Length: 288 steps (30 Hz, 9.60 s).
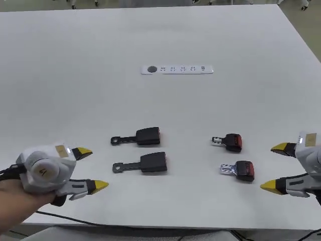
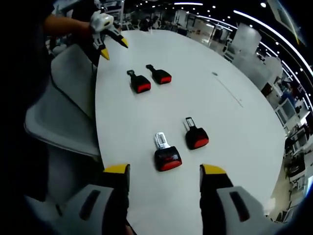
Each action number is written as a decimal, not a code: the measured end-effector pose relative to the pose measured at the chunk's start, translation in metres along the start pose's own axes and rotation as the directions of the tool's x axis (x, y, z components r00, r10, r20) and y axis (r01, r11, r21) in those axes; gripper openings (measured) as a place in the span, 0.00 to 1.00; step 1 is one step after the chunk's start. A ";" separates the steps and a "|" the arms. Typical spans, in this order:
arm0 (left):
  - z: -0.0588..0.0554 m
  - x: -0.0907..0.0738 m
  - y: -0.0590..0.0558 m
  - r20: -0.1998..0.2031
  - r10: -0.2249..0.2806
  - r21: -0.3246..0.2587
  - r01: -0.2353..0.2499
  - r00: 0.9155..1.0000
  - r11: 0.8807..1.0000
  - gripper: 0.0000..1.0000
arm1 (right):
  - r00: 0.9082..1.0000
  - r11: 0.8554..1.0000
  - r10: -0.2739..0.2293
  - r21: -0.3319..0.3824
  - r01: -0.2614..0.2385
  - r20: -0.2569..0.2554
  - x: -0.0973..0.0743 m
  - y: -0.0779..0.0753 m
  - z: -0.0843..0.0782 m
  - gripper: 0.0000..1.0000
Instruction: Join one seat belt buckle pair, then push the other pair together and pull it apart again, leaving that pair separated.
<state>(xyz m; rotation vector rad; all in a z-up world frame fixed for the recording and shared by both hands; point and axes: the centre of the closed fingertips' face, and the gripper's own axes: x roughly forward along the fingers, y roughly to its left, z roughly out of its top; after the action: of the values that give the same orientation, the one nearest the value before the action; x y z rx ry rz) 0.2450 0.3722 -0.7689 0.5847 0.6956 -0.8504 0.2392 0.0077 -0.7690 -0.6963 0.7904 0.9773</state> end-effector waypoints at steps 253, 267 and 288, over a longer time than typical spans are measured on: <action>0.040 0.168 0.056 -0.265 -0.256 0.271 0.327 0.930 0.905 0.39 | 0.963 0.969 0.185 -0.126 -0.212 -0.195 0.128 -0.080 0.015 0.37; 0.044 0.163 0.044 -0.260 -0.287 0.272 0.355 0.922 0.894 0.32 | 0.938 0.947 0.231 -0.160 -0.278 -0.260 0.134 -0.080 0.017 0.35; 0.043 0.162 0.044 -0.262 -0.293 0.274 0.362 0.920 0.891 0.32 | 0.921 0.929 0.212 -0.226 -0.293 -0.326 0.149 -0.066 0.043 0.36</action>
<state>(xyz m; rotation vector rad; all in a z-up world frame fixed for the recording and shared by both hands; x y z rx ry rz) 0.3715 0.2893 -0.8545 0.8735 0.8777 -1.2446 0.3600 0.0821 -0.8598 -1.0121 1.0410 1.2512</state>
